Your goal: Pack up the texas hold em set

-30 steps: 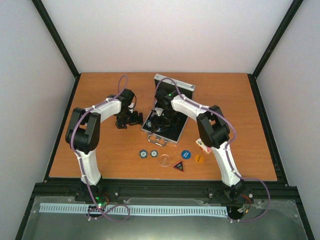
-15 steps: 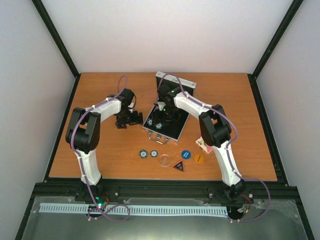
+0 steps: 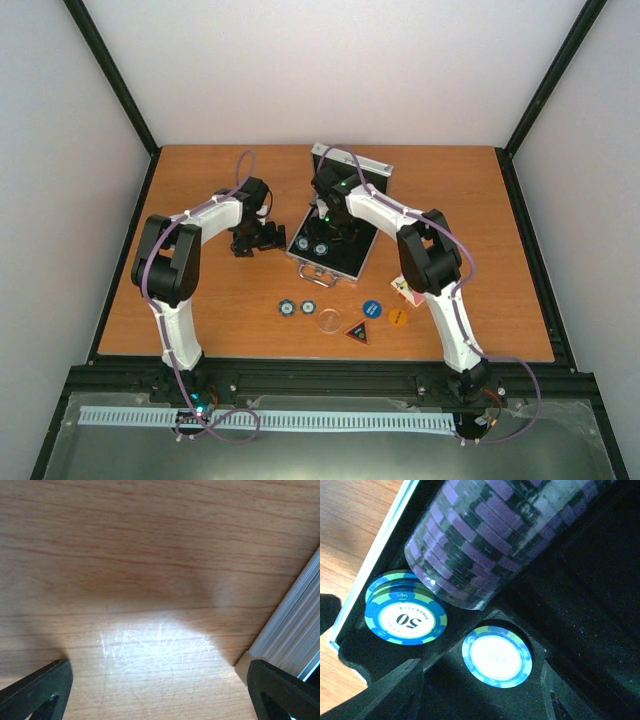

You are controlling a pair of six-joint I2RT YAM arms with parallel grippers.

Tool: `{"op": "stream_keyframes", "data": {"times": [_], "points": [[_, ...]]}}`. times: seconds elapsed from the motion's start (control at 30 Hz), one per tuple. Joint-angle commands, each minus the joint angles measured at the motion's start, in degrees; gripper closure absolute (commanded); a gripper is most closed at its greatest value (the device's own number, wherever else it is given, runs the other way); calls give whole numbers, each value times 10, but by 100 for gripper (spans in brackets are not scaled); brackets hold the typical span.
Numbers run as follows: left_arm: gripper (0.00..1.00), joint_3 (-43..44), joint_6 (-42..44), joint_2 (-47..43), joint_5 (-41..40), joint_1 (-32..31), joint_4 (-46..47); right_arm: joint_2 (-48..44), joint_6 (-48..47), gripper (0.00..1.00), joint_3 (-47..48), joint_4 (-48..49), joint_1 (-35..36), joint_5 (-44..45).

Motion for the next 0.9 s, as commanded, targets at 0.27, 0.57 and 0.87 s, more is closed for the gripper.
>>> {"op": "stream_keyframes", "data": {"times": [0.27, 0.57, 0.87], "points": [[1, -1, 13, 18, 9, -1, -4, -19, -24, 32, 4, -36, 21, 117], [1, -1, 13, 16, 9, -1, -3, 5, -38, 32, 34, -47, 40, 137], [1, -5, 14, 13, 8, -1, -2, 37, -35, 31, 72, -72, 52, 162]]}}
